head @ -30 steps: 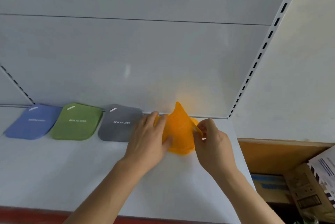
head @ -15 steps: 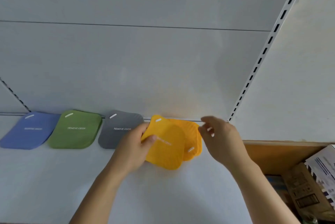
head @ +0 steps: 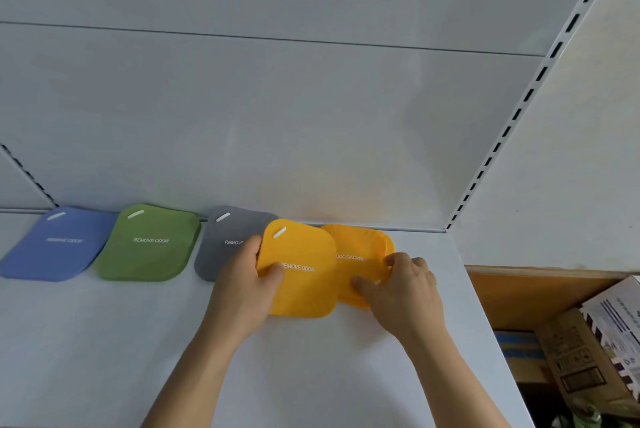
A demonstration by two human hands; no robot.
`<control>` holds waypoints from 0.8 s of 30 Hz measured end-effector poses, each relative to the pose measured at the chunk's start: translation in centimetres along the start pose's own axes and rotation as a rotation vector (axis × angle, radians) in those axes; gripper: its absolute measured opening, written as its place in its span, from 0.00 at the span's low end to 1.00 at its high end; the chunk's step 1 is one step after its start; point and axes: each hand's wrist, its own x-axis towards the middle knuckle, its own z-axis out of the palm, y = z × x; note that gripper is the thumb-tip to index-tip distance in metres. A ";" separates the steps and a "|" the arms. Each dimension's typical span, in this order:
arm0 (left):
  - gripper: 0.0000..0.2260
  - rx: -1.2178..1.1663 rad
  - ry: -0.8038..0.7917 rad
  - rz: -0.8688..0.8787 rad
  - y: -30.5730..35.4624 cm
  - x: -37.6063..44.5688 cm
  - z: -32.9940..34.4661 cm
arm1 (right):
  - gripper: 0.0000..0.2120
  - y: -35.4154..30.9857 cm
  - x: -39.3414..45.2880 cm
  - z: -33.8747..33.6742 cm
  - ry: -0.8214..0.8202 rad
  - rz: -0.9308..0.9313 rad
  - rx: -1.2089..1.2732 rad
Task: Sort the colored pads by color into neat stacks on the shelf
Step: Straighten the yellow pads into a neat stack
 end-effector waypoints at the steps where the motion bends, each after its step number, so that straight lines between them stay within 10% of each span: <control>1: 0.03 0.006 -0.008 0.016 -0.1 0.1 -0.1 | 0.27 -0.2 0.0 0.1 0.010 0.010 0.071; 10: 0.04 -0.122 -0.004 -0.072 -0.6 0.4 -0.7 | 0.15 1.2 -0.4 -4.3 0.373 -0.462 0.319; 24: 0.09 -0.612 -0.270 -0.079 2.7 -1.4 -0.7 | 0.17 -5.0 -0.1 -6.9 -0.046 -1.017 0.035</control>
